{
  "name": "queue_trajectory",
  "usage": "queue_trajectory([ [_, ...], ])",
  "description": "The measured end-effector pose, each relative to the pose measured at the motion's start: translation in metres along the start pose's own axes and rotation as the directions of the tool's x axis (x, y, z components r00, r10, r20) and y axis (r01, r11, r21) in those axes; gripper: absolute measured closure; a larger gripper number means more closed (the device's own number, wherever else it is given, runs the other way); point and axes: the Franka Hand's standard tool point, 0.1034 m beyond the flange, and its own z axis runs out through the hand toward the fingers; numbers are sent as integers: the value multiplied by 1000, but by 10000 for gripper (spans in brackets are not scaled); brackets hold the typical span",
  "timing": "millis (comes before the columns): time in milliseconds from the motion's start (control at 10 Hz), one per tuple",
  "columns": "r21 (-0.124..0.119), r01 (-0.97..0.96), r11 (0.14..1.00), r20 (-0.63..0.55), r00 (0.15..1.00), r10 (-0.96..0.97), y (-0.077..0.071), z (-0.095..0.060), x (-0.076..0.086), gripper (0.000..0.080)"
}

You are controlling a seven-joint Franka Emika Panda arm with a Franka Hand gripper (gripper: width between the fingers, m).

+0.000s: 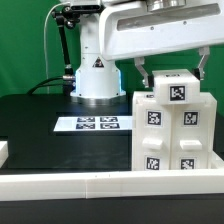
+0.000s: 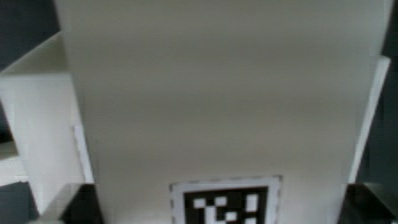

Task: Assemble cabinet

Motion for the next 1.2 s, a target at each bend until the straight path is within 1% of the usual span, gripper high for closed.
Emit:
queue_trajectory([
  [100, 4, -166, 986, -6, 986, 167, 1, 1, 0, 240],
  [200, 5, -322, 947, -9, 947, 322, 1, 1, -1, 240],
  [300, 5, -407, 913, -8, 913, 407, 1, 1, -2, 240],
  [400, 5, -502, 865, -5, 865, 502, 2, 1, -2, 240],
  [600, 0, -704, 710, 0, 710, 704, 2, 1, -3, 240],
  [700, -2, -744, 668, 2, 668, 744, 3, 1, -4, 240],
  [800, 1, -839, 545, 9, 545, 839, 1, 2, -5, 240],
  [900, 12, -939, 343, 10, 343, 939, -1, 2, -5, 240],
  [1000, 12, -963, 268, 12, 268, 963, -2, 3, -6, 240],
  [1200, 21, -1000, 11, 21, 11, 1000, 0, 2, -3, 240],
])
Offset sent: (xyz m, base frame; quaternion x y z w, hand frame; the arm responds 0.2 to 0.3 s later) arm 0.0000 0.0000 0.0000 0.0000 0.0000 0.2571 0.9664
